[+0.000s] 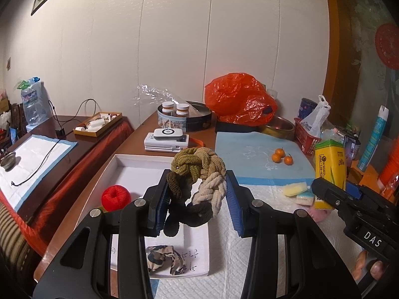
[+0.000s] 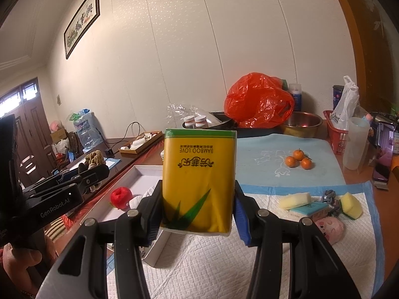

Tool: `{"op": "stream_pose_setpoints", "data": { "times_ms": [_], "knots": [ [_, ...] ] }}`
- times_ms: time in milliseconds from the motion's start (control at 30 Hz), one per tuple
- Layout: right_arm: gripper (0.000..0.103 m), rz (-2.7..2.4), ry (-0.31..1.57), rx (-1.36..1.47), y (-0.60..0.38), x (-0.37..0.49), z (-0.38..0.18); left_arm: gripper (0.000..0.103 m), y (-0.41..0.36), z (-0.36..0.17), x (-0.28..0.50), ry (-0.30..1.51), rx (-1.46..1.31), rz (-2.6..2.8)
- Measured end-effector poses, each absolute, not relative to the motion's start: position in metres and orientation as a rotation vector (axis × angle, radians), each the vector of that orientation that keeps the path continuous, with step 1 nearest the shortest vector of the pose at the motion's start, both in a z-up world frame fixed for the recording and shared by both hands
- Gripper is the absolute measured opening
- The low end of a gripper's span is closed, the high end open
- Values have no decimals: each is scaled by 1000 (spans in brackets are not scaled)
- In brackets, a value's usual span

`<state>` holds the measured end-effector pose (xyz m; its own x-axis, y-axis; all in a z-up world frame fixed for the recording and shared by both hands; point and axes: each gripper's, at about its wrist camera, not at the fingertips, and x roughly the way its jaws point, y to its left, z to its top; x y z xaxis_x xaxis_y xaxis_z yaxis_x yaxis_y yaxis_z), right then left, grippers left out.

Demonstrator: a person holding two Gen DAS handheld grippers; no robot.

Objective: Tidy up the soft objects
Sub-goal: 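Carry the tissue pack with the right tool while the left tool carries the rope toy to the tray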

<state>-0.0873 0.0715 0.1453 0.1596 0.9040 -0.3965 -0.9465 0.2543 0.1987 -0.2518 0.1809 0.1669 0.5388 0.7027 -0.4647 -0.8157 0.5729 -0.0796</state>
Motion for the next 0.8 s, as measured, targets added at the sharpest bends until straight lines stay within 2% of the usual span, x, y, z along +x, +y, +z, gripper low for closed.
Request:
{"op": "stream_pose_setpoints", "data": {
  "times_ms": [800],
  "knots": [
    [50,1350,488,-119,97,-121,144,41,203,164,-294,399,-326,938]
  ]
}}
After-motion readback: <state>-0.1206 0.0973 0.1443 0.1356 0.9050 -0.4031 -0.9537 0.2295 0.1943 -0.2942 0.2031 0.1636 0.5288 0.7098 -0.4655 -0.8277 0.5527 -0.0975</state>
